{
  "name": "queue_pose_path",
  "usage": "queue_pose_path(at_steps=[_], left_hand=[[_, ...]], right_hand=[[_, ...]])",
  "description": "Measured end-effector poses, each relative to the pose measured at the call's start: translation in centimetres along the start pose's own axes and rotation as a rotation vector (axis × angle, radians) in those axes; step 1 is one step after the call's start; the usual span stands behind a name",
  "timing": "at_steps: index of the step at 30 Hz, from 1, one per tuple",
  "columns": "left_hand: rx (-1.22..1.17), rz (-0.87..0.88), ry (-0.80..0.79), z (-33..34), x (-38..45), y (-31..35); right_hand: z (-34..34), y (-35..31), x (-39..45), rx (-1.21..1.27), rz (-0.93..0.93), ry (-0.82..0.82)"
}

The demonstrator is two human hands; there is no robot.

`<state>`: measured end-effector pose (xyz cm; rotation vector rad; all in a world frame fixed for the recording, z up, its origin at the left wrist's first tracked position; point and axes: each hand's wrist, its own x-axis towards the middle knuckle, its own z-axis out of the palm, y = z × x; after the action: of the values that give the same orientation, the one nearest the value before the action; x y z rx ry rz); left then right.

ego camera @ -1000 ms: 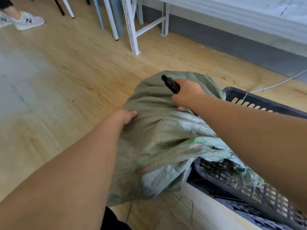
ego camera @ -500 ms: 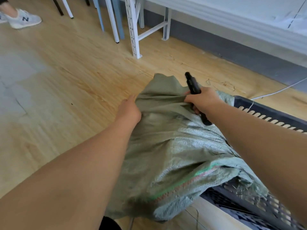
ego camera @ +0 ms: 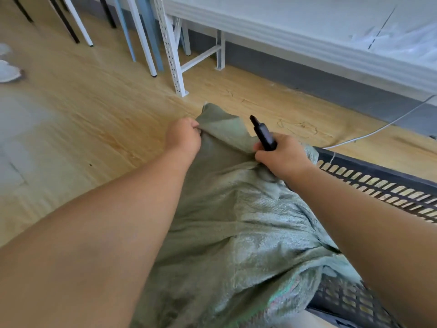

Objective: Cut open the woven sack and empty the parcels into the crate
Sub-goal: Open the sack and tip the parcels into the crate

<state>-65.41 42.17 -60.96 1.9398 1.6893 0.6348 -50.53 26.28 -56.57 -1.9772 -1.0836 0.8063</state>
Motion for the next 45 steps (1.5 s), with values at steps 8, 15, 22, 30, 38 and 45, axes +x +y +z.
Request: queue_pose_path(at_steps=[8,15,22,30,38,45], left_hand=[[-0.248,0.244,0.096,-4.7,-1.0,10.3],[-0.275,0.571,-0.112,-6.9,-2.2,14.1],[0.291,0.388,-0.212,-6.7,1.0,10.9],[0.001,0.349,0.164,-6.4,1.5,13.4],[-0.058,0.509,0.058,-7.9,0.2,23.8],[-0.137,0.463,-0.203,-10.9,-3.7,28.8]], right_hand=[[-2.2,-6.2,2.8,-0.042,-0.289,0.285],[-4.3,-6.4,4.0,0.306,-0.156,0.36],[-4.4,-4.3,3.1,0.526,-0.232,0.309],[-5.6,-3.9,4.0,0.57,-0.214,0.433],[-11.7,-7.8,1.8,0.671,-0.039,0.627],[-18.4,-12.3,0.8,0.338,-0.126,0.278]])
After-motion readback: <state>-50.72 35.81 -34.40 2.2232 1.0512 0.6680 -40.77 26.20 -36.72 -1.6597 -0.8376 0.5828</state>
